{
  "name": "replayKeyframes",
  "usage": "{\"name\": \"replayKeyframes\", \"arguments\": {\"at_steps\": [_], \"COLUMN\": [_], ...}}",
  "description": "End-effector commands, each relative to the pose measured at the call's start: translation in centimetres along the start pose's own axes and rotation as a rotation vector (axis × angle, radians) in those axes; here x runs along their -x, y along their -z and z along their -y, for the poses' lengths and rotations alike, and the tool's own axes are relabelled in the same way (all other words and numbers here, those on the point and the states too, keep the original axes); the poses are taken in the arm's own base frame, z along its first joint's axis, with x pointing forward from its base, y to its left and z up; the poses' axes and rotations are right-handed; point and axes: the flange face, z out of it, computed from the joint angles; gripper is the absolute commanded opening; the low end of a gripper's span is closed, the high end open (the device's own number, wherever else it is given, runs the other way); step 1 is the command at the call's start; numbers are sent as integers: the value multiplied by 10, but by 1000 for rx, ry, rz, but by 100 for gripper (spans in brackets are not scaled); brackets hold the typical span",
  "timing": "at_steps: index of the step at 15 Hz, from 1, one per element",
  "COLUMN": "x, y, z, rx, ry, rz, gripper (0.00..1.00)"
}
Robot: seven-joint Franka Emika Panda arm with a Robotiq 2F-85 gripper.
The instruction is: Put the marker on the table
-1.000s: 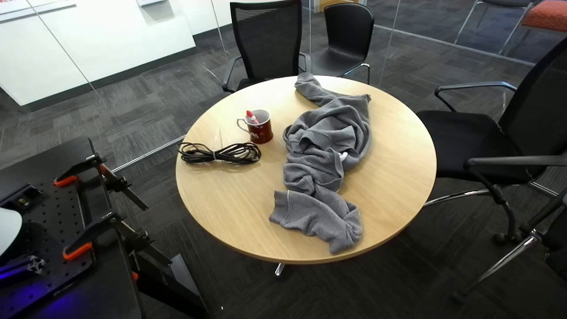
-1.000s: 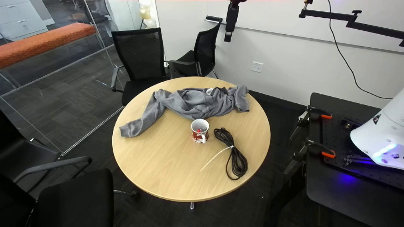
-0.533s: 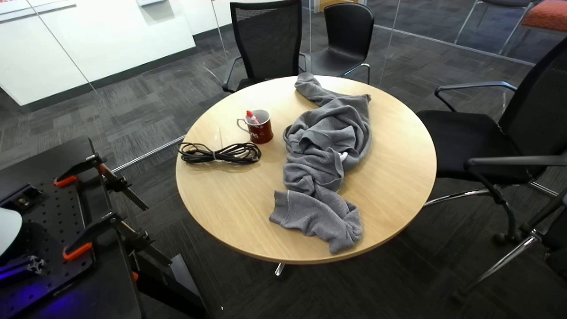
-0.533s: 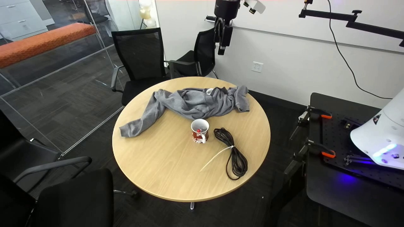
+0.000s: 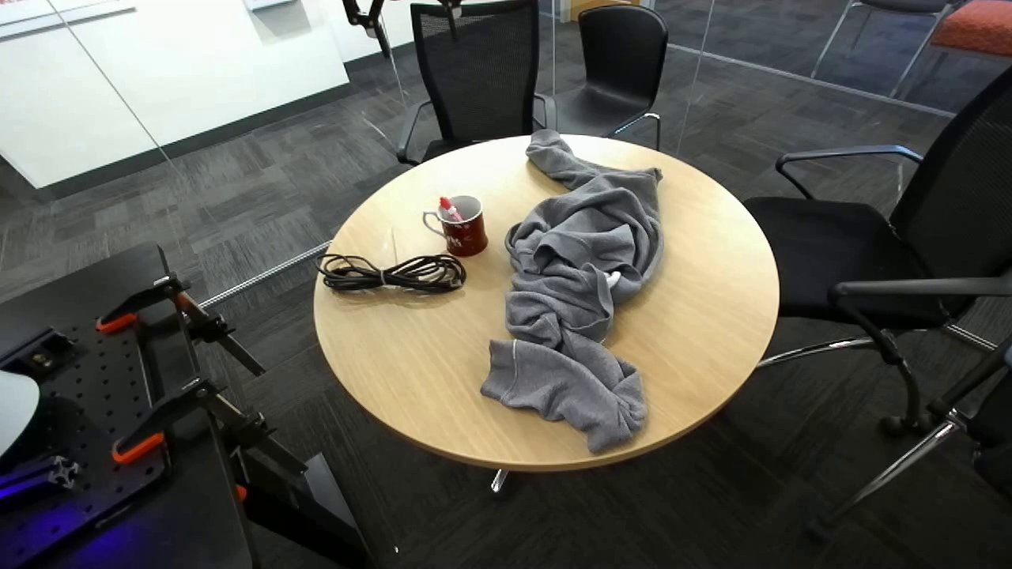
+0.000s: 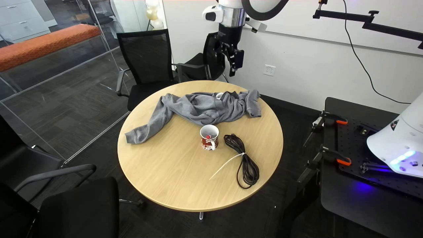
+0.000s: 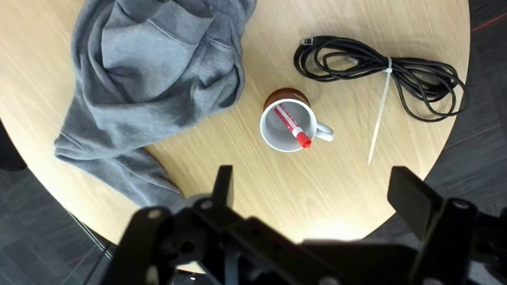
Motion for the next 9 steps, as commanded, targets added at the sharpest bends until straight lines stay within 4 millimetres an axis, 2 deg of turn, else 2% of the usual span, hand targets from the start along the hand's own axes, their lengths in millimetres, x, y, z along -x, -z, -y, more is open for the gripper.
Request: {"name": "replayKeyframes", "arguments": {"at_steps": [1, 6, 7, 9], "x": [-15, -27, -24, -23], "y": [-21, -49, -46, -52], "z": [-8, -6, 3, 3], "rx": [-11, -115, -96, -106], "ry": [161, 329, 281, 287], "rz": [-40, -149, -99, -102], "gripper": [100, 100, 100, 100]}}
